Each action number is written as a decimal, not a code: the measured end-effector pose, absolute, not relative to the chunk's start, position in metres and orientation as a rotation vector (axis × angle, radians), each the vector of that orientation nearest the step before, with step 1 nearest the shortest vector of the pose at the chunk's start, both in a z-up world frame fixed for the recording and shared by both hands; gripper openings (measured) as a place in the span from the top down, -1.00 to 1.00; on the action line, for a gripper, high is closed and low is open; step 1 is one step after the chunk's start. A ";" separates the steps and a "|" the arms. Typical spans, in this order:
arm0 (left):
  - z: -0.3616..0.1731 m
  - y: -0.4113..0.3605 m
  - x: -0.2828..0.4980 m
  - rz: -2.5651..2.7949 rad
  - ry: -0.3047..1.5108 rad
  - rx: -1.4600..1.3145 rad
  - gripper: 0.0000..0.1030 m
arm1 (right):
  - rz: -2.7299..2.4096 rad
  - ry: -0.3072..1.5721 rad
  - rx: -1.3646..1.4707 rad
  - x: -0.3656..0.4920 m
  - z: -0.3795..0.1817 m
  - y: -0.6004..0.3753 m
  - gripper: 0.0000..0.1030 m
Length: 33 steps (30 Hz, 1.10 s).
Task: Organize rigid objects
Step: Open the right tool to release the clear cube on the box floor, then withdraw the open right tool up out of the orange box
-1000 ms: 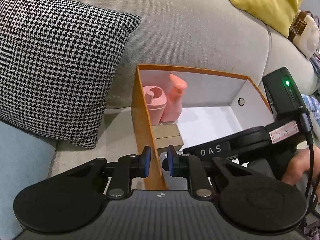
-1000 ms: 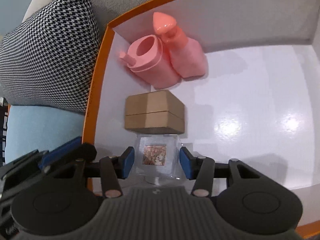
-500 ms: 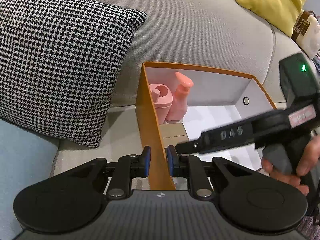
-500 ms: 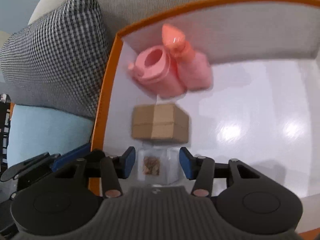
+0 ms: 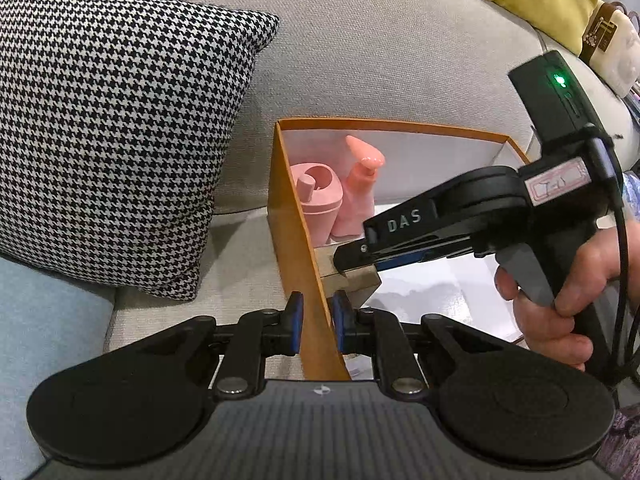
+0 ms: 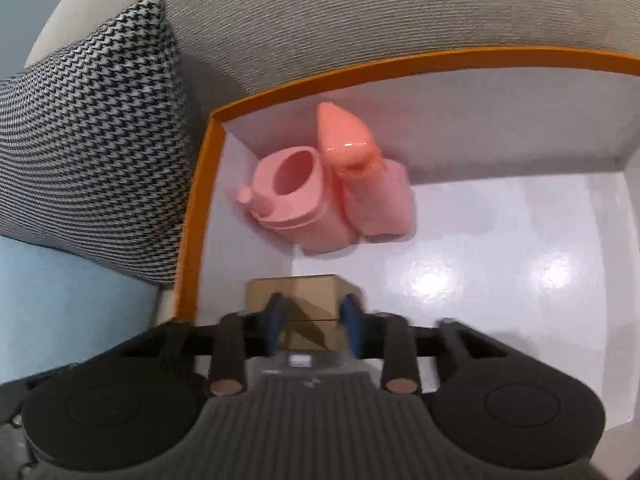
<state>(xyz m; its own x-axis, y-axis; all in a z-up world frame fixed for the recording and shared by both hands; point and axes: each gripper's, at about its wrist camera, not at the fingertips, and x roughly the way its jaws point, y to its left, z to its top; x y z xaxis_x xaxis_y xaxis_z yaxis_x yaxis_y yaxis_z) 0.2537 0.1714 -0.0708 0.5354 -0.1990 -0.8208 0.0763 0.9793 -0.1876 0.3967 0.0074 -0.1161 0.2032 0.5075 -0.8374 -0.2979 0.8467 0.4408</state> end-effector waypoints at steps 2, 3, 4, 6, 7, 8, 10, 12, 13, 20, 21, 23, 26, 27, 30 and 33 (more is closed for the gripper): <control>-0.075 0.170 0.257 -0.165 0.996 -0.137 0.68 | 0.566 1.226 0.181 0.398 -0.117 0.005 0.81; -0.076 0.170 0.257 -0.164 0.998 -0.138 0.68 | 0.559 1.212 0.163 0.398 -0.115 0.004 0.92; -0.075 0.168 0.253 -0.165 0.999 -0.139 0.68 | 0.552 1.196 0.137 0.398 -0.111 0.004 1.00; -0.075 0.167 0.255 -0.167 0.998 -0.142 0.68 | 0.535 1.187 0.103 0.399 -0.108 0.002 1.00; -0.076 0.166 0.256 -0.168 0.996 -0.141 0.68 | 0.527 1.188 0.104 0.400 -0.109 -0.001 1.00; -0.076 0.166 0.256 -0.167 0.994 -0.140 0.68 | 0.535 1.193 0.126 0.402 -0.110 -0.004 1.00; -0.075 0.166 0.256 -0.165 0.995 -0.138 0.68 | 0.556 1.218 0.188 0.402 -0.111 -0.010 0.90; -0.078 0.169 0.258 -0.165 0.998 -0.134 0.68 | 0.578 1.222 0.213 0.400 -0.108 -0.009 0.66; -0.078 0.169 0.258 -0.168 1.000 -0.129 0.68 | 0.594 1.220 0.198 0.398 -0.106 -0.005 0.40; -0.077 0.168 0.255 -0.175 1.002 -0.122 0.68 | 0.647 1.229 0.001 0.377 -0.103 0.020 0.26; -0.078 0.168 0.255 -0.175 1.001 -0.124 0.68 | 0.656 1.239 -0.009 0.376 -0.107 0.021 0.26; -0.080 0.169 0.254 -0.172 1.000 -0.128 0.68 | 0.660 1.267 -0.033 0.376 -0.116 0.023 0.26; -0.083 0.169 0.254 -0.171 0.999 -0.132 0.68 | 0.668 1.262 -0.023 0.377 -0.125 0.024 0.26; -0.084 0.171 0.254 -0.173 0.999 -0.137 0.68 | 0.659 1.256 -0.018 0.378 -0.127 0.025 0.28; -0.090 0.174 0.256 -0.176 0.999 -0.144 0.67 | 0.639 1.223 -0.029 0.382 -0.129 0.027 0.41; -0.087 0.173 0.252 -0.170 0.998 -0.145 0.67 | 0.629 1.208 -0.021 0.388 -0.132 0.030 0.42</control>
